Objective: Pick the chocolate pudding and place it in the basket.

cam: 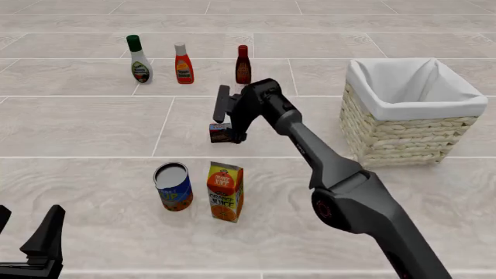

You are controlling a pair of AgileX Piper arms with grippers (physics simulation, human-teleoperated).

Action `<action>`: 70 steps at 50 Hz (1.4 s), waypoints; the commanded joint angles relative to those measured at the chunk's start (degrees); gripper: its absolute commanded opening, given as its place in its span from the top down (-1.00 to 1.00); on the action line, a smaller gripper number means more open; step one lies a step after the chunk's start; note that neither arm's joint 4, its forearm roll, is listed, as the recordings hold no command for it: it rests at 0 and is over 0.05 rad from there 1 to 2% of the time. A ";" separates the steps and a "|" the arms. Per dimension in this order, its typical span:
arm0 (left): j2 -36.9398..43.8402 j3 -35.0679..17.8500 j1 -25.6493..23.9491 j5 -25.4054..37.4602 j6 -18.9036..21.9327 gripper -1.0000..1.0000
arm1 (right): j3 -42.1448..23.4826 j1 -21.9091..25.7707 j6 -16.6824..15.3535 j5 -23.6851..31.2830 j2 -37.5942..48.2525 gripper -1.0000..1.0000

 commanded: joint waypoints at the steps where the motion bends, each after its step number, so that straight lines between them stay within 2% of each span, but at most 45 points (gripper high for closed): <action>1: -0.10 -0.13 -0.42 0.23 0.00 -1.00 | -0.64 -0.06 -1.42 -0.49 0.35 -1.00; 17: -0.10 -0.13 -0.42 0.23 0.01 -1.00 | -0.63 -0.02 -5.06 -3.25 0.66 -1.00; 46: -0.10 -0.13 -0.42 0.23 0.00 -1.00 | -0.63 1.31 -4.52 -3.89 2.69 -1.00; 70: -0.10 -0.13 -0.43 0.23 0.00 -1.00 | -0.59 -1.10 -5.26 -5.52 4.59 -1.00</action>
